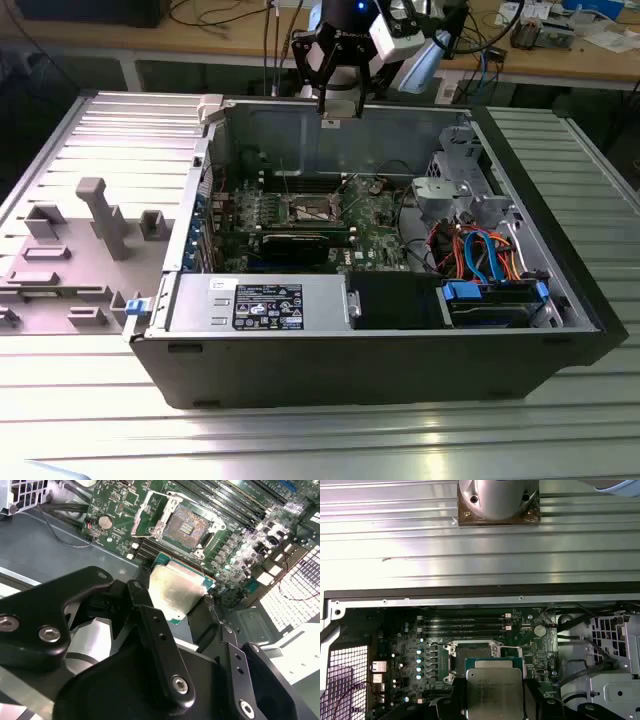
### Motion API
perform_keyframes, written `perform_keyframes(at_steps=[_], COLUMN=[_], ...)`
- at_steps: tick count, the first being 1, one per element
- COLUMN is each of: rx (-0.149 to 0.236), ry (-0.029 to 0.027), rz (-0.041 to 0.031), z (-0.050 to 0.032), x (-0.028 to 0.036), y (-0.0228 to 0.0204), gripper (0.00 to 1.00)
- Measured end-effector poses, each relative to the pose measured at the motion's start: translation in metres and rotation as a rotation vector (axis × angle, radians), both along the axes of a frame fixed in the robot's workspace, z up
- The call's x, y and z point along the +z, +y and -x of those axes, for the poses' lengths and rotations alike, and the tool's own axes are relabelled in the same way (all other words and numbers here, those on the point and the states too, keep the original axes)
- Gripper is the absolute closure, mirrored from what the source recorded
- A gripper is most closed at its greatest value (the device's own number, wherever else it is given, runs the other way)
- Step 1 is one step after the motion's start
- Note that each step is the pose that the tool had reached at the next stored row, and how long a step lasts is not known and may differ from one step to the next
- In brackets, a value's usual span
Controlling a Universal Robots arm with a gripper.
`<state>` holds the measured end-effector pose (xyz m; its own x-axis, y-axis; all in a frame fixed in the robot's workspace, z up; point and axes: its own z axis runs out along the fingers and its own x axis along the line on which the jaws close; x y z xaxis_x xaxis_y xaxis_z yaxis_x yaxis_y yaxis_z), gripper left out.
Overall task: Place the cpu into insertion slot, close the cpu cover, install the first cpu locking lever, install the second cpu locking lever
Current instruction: 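Place the cpu into insertion slot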
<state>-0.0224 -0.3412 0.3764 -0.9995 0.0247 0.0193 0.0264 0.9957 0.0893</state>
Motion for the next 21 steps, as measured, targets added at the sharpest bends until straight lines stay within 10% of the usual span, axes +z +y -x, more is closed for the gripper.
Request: perform_keyframes(at_steps=[21], rx=[0.0], ry=[0.0], rz=[-0.0019], z=[0.0028], x=[-0.0075], y=[-0.0111], gripper=[0.45])
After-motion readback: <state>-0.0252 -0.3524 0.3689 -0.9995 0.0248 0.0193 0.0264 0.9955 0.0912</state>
